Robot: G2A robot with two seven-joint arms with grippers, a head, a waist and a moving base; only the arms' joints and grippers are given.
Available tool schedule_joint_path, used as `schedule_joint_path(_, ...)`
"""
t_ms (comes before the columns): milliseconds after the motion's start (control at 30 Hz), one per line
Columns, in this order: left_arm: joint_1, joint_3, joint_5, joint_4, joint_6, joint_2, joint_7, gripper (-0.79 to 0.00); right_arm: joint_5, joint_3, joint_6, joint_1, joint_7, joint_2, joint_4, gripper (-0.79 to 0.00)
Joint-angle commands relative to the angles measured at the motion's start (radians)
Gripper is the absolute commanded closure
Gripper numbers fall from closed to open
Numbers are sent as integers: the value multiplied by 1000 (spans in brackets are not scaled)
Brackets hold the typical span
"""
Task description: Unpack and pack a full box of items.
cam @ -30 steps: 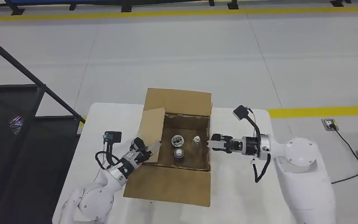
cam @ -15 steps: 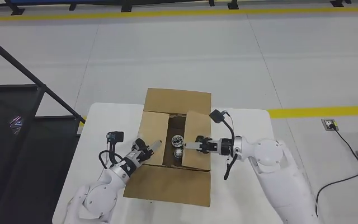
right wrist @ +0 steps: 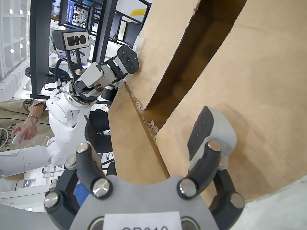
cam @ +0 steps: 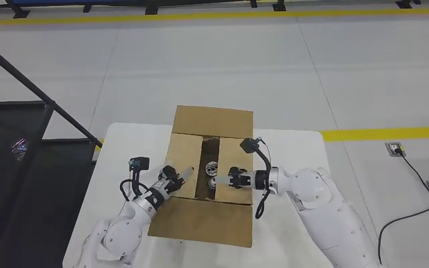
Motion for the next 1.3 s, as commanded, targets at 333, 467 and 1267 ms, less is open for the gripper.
schedule_joint_path(333, 84, -94, -75, -152, -40, 13, 0, -785, 14, 61, -45, -30, 21, 27, -118, -785)
schedule_joint_path(467, 152, -184, -139, -222, -71, 23, -40, -785, -2, 100, -39, -60, 74, 42, -204, -785)
schedule_joint_path(1267, 353, -412, -419, -88, -376, 91, -566, -785, 41, 178, -5, -43, -572, 25, -11, -785)
